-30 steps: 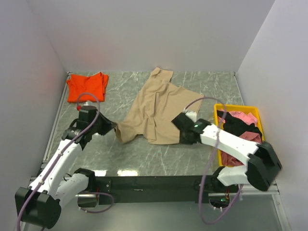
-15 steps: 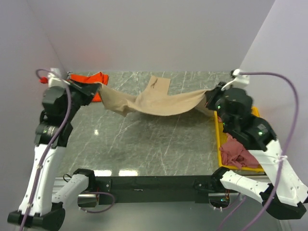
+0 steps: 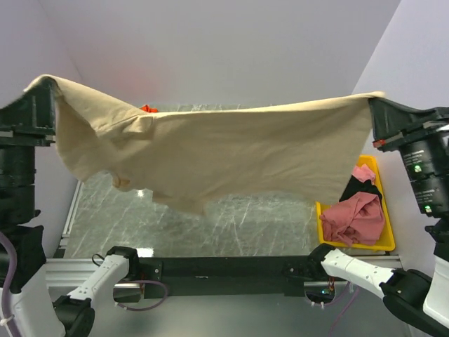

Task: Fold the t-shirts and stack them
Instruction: Flatten the tshirt out

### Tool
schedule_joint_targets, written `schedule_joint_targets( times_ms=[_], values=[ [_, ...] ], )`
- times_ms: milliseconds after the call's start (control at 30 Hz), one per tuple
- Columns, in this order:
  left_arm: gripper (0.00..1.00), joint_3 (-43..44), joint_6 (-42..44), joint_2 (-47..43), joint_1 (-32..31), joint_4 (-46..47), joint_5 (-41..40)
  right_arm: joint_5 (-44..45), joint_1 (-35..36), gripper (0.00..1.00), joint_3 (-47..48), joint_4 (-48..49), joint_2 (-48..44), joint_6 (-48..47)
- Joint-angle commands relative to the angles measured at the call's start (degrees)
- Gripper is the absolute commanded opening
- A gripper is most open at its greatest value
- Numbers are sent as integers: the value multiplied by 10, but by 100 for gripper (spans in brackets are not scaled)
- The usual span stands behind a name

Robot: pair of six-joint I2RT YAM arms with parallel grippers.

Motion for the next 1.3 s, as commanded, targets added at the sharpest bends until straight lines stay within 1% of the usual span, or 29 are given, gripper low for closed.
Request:
schedule_joint_targets(
  times_ms=[0,100,200,233,300,333,367,400,433,467,533,567,600,633,667,700,733,767,800,833,867,900,933,967,1000,1033,1100,1133,1267],
  values=[
    [1,44,49,59,3,-2,-29,19,-3,0,10,19,27,-47],
    [1,82,64,104,3,-10,-54,66,-4,0,8,24,51,-50],
    [1,86,69,155,3,0,-65,116,-8,0,-19,40,84,-47],
    [1,83,69,169,3,4,-70,116,-27,0,-29,43,94,-43],
    [1,65,74,215,3,30,-72,87,-64,0,-60,49,122,-14],
    [1,54,78,230,3,42,-73,39,-113,0,-74,55,132,-4],
    [1,27,80,261,4,54,-75,20,-130,0,-113,65,141,3],
    [1,8,89,276,4,77,-65,5,-145,0,-137,100,159,10],
    [1,-12,99,291,6,119,-54,-32,-158,0,-157,110,172,17],
    [1,-41,105,329,7,140,-30,-53,-181,0,-186,118,186,20],
    [1,-66,111,374,10,184,-16,-86,-199,0,-231,157,236,32],
    [0,-66,112,428,10,192,-15,-123,-211,0,-239,166,256,39],
    [0,-63,118,459,11,201,6,-137,-231,0,-244,180,302,53],
    [1,-49,124,491,11,210,11,-146,-241,0,-244,184,327,61],
    [0,-34,123,561,11,212,16,-163,-249,0,-239,187,354,67],
    [1,-15,127,598,12,211,38,-174,-265,0,-231,192,410,72],
    [1,27,129,636,12,211,43,-188,-272,0,-209,195,442,76],
    [1,53,125,712,13,209,45,-200,-277,0,-187,195,476,79],
    [0,79,125,747,14,211,57,-215,-284,0,-160,175,541,78],
    [1,134,118,783,15,208,69,-215,-286,0,-110,166,572,76],
    [0,160,118,843,15,204,77,-214,-288,0,-86,160,601,69],
    [0,181,119,869,15,210,82,-212,-290,0,-59,146,653,66],
    [1,216,112,890,15,208,86,-207,-293,0,-6,134,678,64],
    [1,227,114,921,15,212,90,-203,-295,0,19,125,700,62],
    [1,228,114,930,14,239,91,-202,-297,0,38,121,735,51],
    [1,218,110,935,15,261,86,-209,-301,0,65,126,748,47],
    [1,204,110,944,15,294,76,-216,-305,0,83,144,777,41],
    [1,207,106,948,15,304,73,-222,-309,0,97,149,785,40],
    [1,213,102,961,16,306,77,-219,-316,0,105,168,800,41]
  ],
)
